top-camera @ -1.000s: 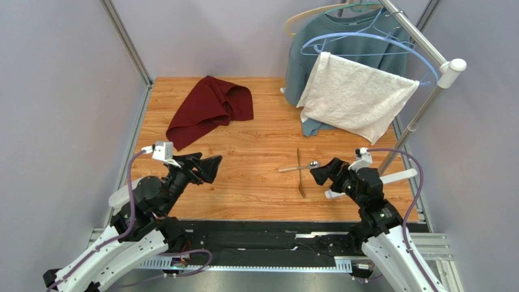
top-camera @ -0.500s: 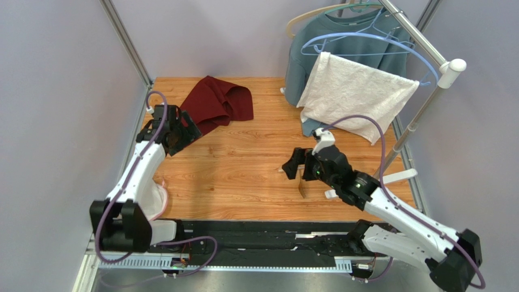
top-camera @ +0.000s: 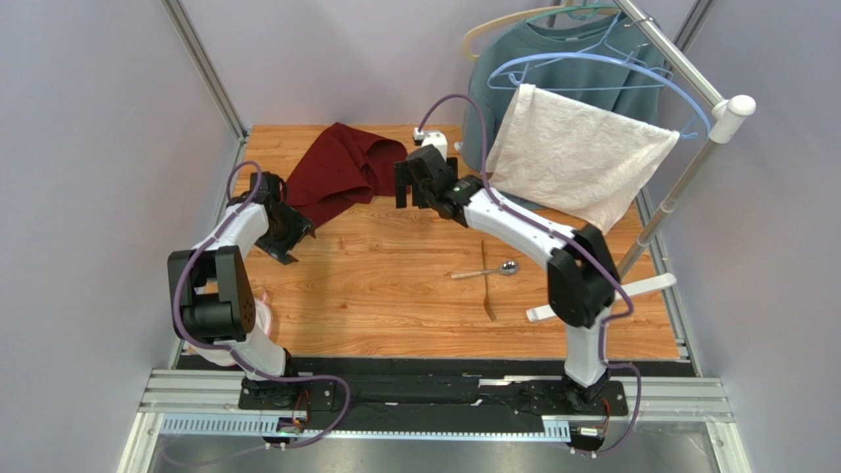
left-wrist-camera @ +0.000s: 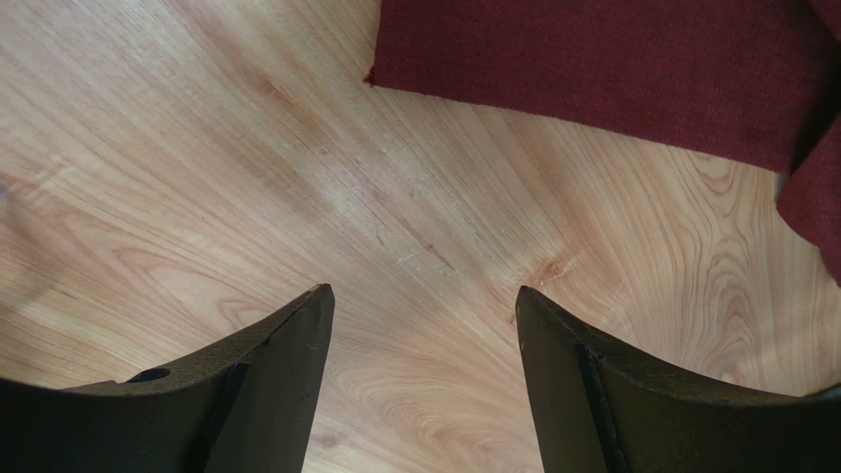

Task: Fold the napkin into a case and place the utensils inside
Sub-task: Pick up the crumpled napkin from the corner of the board.

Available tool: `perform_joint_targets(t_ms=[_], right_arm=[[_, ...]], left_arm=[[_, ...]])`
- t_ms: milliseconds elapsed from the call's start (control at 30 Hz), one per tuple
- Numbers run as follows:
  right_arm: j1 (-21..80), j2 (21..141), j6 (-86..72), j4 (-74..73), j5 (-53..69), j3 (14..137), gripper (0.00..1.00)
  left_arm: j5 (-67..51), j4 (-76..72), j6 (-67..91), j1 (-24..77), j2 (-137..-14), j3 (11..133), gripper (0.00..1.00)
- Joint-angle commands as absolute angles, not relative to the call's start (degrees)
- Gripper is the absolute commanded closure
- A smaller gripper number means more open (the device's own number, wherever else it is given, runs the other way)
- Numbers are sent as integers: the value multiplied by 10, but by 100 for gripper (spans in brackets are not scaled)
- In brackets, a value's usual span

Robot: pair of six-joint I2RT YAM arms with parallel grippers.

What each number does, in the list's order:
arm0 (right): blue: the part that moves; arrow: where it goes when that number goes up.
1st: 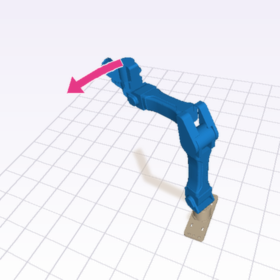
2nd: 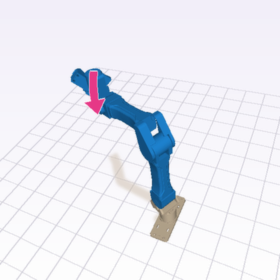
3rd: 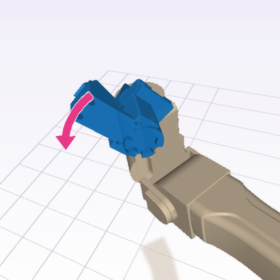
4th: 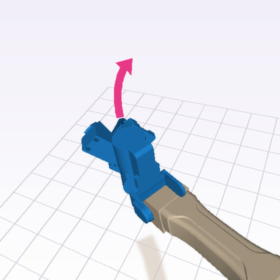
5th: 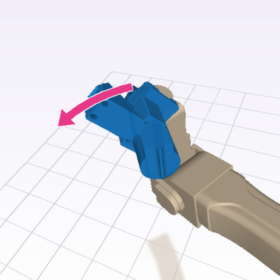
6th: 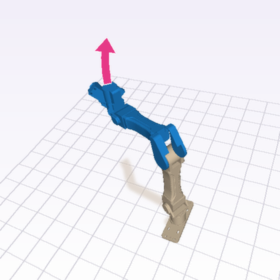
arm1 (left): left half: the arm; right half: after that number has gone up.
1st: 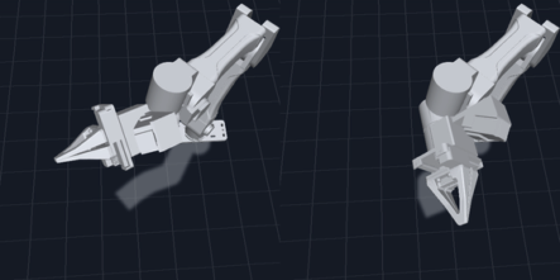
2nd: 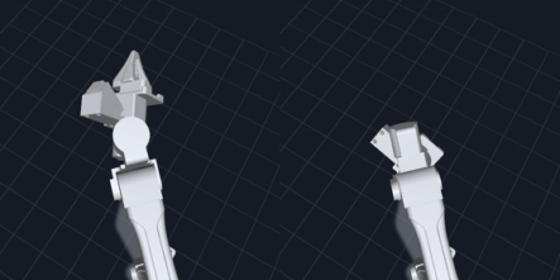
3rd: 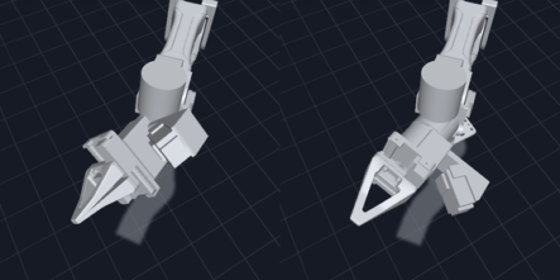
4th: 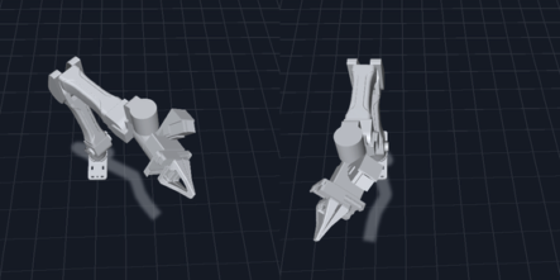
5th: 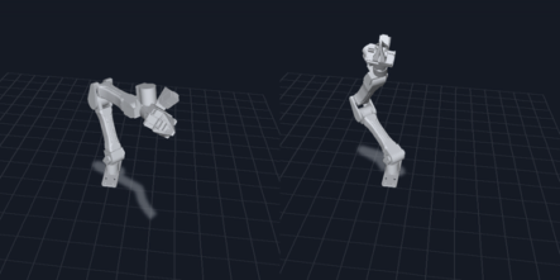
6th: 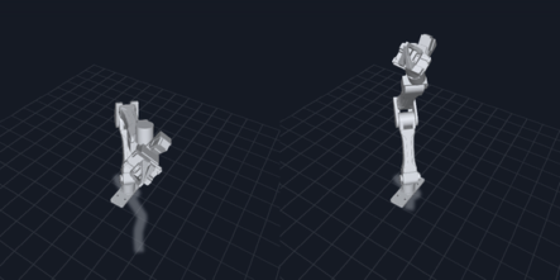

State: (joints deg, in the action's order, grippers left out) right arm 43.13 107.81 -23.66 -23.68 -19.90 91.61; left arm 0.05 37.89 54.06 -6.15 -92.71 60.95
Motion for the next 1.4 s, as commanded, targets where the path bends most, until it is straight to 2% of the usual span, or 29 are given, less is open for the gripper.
perform_joint_targets(t_ms=[0,67,200,400,533,733,833,1000,1033,1100,1133,1233,1367], right_arm=[[392,1183,-207,-280,-195,1043,9],[379,1218,-202,-274,-179,1098,14],[373,1304,-211,-243,-169,1155,16],[373,1415,-231,-251,-187,1295,22],[374,1472,-265,-271,-209,1343,38],[375,1523,-268,-326,-214,1419,48],[381,1549,-257,-366,-214,1461,57],[380,1552,-256,-413,-224,1456,66],[377,1561,-258,-429,-222,1481,72],[374,1574,-262,-459,-190,1491,78],[375,1573,-264,-466,-187,1490,88],[373,1557,-268,-484,-195,1463,100],[369,1487,-281,-476,-212,1321,100]], left_arm=[[32,372,576,-76,-932,636,25],[38,378,577,-78,-945,649,25],[12,359,584,-104,-948,642,25],[-5,265,584,-116,-862,558,23],[-14,256,581,-115,-833,544,22],[-44,245,577,-115,-817,539,22],[-48,246,577,-116,-803,534,22],[-50,268,574,-116,-783,545,21],[-50,273,574,-116,-781,548,21],[-54,284,573,-116,-778,556,21],[-55,289,573,-116,-778,560,20],[-52,304,570,-116,-782,575,16],[-33,330,534,-117,-829,606,12]])
